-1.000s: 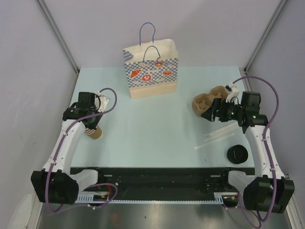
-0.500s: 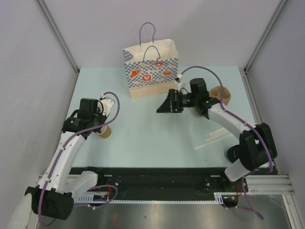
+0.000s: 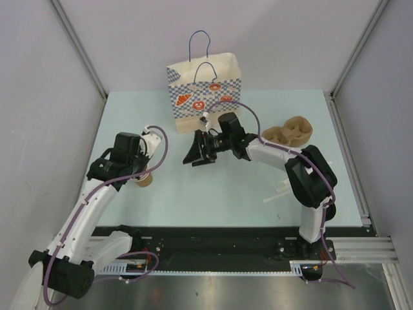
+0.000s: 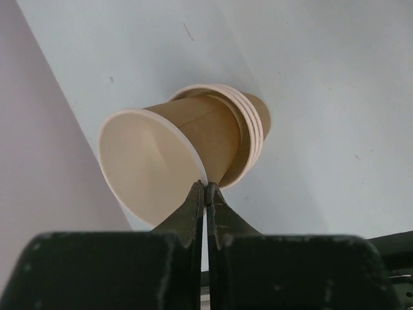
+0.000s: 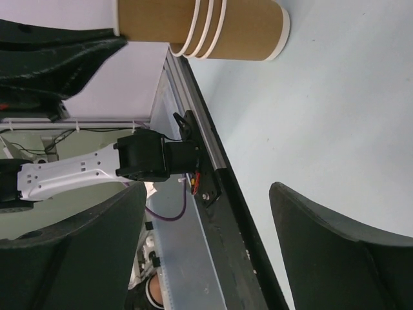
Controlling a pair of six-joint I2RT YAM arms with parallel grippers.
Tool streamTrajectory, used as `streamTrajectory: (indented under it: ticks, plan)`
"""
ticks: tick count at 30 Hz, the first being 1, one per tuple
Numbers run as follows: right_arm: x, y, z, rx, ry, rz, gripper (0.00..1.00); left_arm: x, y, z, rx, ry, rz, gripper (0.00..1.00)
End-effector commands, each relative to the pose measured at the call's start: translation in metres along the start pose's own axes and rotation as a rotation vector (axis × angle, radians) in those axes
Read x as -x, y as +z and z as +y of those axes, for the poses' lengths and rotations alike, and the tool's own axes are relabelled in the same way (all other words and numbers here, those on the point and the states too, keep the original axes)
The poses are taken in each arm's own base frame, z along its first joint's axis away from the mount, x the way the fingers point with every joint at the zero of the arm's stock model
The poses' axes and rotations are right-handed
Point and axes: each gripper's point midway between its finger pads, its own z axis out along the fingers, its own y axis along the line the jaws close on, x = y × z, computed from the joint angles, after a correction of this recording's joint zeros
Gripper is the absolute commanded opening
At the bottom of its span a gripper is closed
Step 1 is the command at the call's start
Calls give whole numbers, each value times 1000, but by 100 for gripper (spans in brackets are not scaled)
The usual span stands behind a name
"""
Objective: Pack the takeout coffee
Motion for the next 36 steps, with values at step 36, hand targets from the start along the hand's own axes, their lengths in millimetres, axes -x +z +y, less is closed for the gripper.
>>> streamTrajectory:
  ticks: [36]
  plan:
    - [59, -399, 71, -534, -458, -854, 100, 129, -3, -237, -351, 574, -235, 0]
